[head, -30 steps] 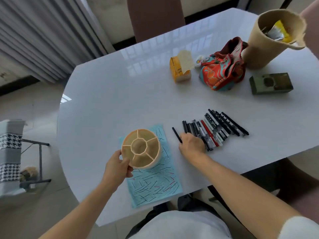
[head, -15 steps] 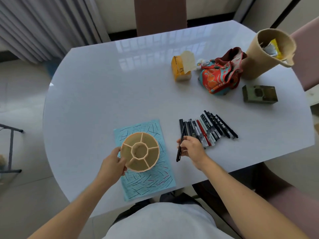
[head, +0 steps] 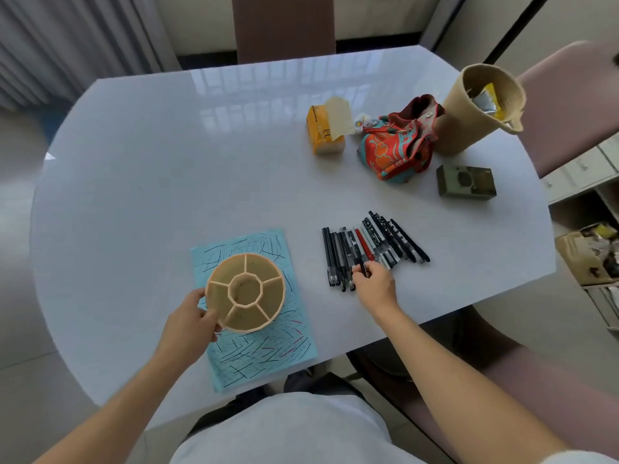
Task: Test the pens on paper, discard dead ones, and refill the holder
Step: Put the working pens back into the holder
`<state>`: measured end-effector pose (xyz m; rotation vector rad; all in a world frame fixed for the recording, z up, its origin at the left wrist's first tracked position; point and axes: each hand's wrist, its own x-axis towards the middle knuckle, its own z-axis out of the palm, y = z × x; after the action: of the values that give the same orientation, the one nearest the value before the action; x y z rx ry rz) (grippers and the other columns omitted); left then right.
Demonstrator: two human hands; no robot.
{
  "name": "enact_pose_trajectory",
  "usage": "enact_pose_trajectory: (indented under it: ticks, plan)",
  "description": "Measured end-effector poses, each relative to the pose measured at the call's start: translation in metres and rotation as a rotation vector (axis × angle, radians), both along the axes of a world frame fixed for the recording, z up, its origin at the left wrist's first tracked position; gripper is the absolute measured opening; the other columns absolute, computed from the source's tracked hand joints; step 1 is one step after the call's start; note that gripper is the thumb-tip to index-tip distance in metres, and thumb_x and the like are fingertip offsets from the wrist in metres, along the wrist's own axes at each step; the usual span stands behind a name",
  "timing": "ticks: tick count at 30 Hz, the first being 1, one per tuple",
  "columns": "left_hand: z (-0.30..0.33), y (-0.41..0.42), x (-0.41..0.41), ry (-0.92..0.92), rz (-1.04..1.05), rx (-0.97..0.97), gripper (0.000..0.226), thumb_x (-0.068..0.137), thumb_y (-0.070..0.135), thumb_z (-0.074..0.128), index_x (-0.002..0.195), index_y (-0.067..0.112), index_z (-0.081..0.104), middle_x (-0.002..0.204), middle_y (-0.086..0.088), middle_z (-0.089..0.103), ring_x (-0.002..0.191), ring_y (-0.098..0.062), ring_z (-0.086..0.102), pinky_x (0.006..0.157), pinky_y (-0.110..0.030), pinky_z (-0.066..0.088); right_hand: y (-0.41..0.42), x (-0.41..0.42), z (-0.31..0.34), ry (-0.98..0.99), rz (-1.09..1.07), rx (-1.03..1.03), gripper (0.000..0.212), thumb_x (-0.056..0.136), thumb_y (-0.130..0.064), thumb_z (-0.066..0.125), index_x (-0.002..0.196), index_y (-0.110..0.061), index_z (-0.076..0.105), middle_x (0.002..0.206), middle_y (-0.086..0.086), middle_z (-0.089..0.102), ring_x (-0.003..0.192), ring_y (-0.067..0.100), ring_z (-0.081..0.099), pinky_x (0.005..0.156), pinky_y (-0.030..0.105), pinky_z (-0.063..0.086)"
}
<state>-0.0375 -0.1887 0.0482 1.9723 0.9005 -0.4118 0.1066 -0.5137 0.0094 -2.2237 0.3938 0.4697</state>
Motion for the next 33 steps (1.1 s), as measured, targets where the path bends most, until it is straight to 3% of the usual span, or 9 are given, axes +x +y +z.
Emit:
enact_pose_trajectory:
  ticks: [5, 9, 12, 16, 20, 27, 33]
  plan:
    - [-0.001, -0.002, -0.001, 0.02, -0.002, 0.025, 0.037, 0.097, 0.023, 0.055, 0.133, 0.026, 0.052, 0.07, 0.001, 0.073, 0.059, -0.013, 0.071, 0.058, -0.03, 0.052, 0.019, 0.021, -0.002, -0.156, 0.123, -0.211, 0.017, 0.097, -0.024, 0.059, 0.08, -0.02, 0.061, 0.07, -0.004, 0.061, 0.063, 0.013, 0.057, 0.049, 0.022, 0.036]
    - [-0.001, -0.003, -0.002, 0.025, 0.01, 0.038, 0.036, 0.097, 0.023, 0.053, 0.133, 0.027, 0.052, 0.072, 0.001, 0.073, 0.062, -0.013, 0.071, 0.058, -0.032, 0.052, 0.032, 0.026, -0.008, -0.137, 0.209, -0.343, 0.013, 0.092, -0.029, 0.066, 0.081, -0.022, 0.063, 0.072, -0.006, 0.062, 0.068, 0.016, 0.058, 0.051, 0.02, 0.036]
    - [-0.002, -0.005, -0.002, 0.025, 0.021, 0.037, 0.037, 0.097, 0.022, 0.053, 0.133, 0.027, 0.052, 0.072, 0.0, 0.073, 0.063, -0.014, 0.071, 0.059, -0.033, 0.053, 0.037, 0.023, -0.015, -0.091, 0.257, -0.349, 0.016, 0.09, -0.034, 0.069, 0.083, -0.021, 0.062, 0.08, -0.003, 0.068, 0.075, 0.019, 0.064, 0.058, 0.027, 0.049]
    - [0.0, -0.007, -0.002, 0.029, 0.029, 0.031, 0.037, 0.097, 0.021, 0.053, 0.133, 0.027, 0.052, 0.073, -0.001, 0.073, 0.065, -0.015, 0.071, 0.06, -0.034, 0.055, 0.039, 0.019, -0.018, -0.093, 0.272, -0.349, 0.021, 0.089, -0.038, 0.072, 0.083, -0.024, 0.059, 0.078, -0.006, 0.064, 0.071, 0.016, 0.06, 0.049, 0.02, 0.032]
    - [0.001, -0.008, -0.001, 0.036, 0.037, 0.035, 0.038, 0.097, 0.021, 0.053, 0.134, 0.027, 0.052, 0.073, 0.001, 0.073, 0.066, -0.014, 0.071, 0.057, -0.031, 0.051, 0.033, 0.018, -0.018, -0.091, 0.267, -0.325, 0.022, 0.092, -0.04, 0.069, 0.085, -0.023, 0.059, 0.077, -0.007, 0.063, 0.068, 0.011, 0.058, 0.049, 0.02, 0.033]
    - [-0.002, -0.005, -0.002, 0.046, 0.031, 0.044, 0.037, 0.096, 0.022, 0.053, 0.133, 0.027, 0.052, 0.07, 0.002, 0.073, 0.063, -0.013, 0.071, 0.057, -0.031, 0.05, 0.009, 0.023, -0.015, -0.135, 0.078, -0.205, 0.009, 0.1, -0.021, 0.059, 0.093, -0.016, 0.063, 0.08, 0.0, 0.066, 0.072, 0.018, 0.065, 0.05, 0.021, 0.04]
    - [-0.006, -0.003, 0.0, 0.056, 0.024, 0.053, 0.034, 0.096, 0.026, 0.053, 0.13, 0.03, 0.053, 0.068, 0.004, 0.073, 0.064, -0.012, 0.071, 0.058, -0.033, 0.053, -0.011, 0.023, -0.014, -0.084, 0.078, -0.212, 0.005, 0.096, -0.018, 0.061, 0.092, -0.015, 0.063, 0.08, 0.002, 0.068, 0.071, 0.019, 0.066, 0.057, 0.031, 0.054]
